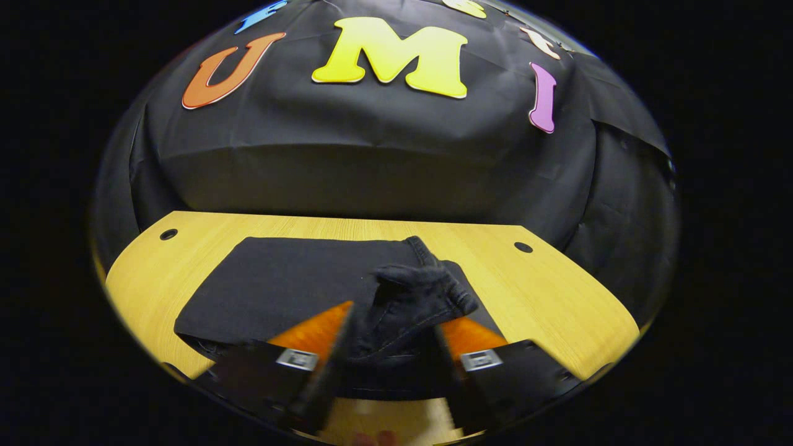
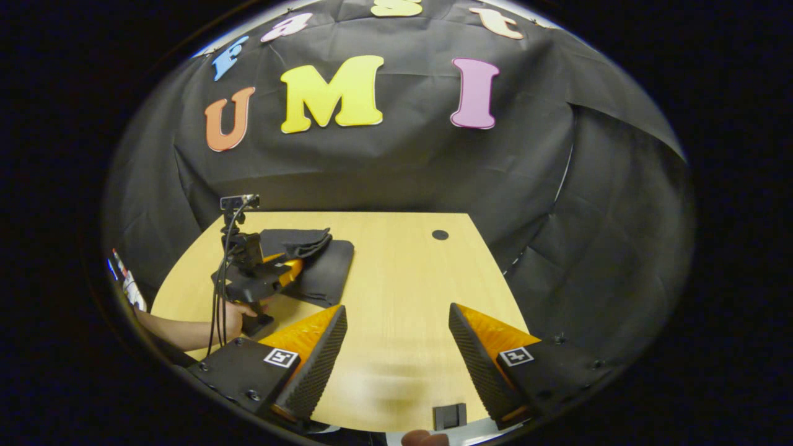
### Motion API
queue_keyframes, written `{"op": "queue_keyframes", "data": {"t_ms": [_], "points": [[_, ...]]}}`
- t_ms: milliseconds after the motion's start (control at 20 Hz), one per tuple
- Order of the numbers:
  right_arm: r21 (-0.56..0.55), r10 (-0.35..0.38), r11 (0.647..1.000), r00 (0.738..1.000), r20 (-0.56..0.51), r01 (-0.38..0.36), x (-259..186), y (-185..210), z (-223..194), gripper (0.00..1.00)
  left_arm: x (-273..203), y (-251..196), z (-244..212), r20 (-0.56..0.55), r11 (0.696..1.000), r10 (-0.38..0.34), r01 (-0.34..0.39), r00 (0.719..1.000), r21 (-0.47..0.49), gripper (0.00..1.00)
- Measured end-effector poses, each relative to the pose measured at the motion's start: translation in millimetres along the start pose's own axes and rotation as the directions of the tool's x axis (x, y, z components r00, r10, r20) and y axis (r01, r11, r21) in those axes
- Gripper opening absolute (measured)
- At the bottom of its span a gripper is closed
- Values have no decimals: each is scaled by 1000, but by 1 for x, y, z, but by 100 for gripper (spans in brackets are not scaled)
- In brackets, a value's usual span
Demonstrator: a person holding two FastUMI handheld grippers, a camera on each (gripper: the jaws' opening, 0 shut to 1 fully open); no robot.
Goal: Grasp the waist and the cuffs of the jeans and fold them to make the two legs overlap; first hold the waist and fold one-third of the jeans toward the cuffs, then hold the cuffs and fold the remaining one-third in the same direction to finish folding.
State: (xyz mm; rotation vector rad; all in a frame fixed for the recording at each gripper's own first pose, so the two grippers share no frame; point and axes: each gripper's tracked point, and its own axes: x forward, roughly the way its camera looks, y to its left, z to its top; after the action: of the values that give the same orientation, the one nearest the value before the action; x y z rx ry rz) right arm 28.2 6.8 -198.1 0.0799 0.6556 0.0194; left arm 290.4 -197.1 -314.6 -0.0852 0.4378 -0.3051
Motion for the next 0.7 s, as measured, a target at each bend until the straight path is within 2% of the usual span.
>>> {"op": "queue_keyframes", "data": {"t_ms": [100,250,350,500,700], "points": [[-1,22,1000,999,25,-22,4,9,10,100,-13,-2,15,21,1000,-6,6,1000,-18,100],[6,56,998,990,129,-58,9,31,45,100,-54,3,66,106,999,-10,15,994,-45,100],[11,100,994,971,216,-105,8,58,74,100,-90,11,113,182,1000,-5,7,983,-10,100],[-29,161,987,930,332,-161,3,100,115,99,-155,29,184,284,1000,25,-21,959,-16,99],[-63,148,989,859,491,-135,-19,139,172,99,-232,54,256,387,996,83,-83,919,-16,99]]}}
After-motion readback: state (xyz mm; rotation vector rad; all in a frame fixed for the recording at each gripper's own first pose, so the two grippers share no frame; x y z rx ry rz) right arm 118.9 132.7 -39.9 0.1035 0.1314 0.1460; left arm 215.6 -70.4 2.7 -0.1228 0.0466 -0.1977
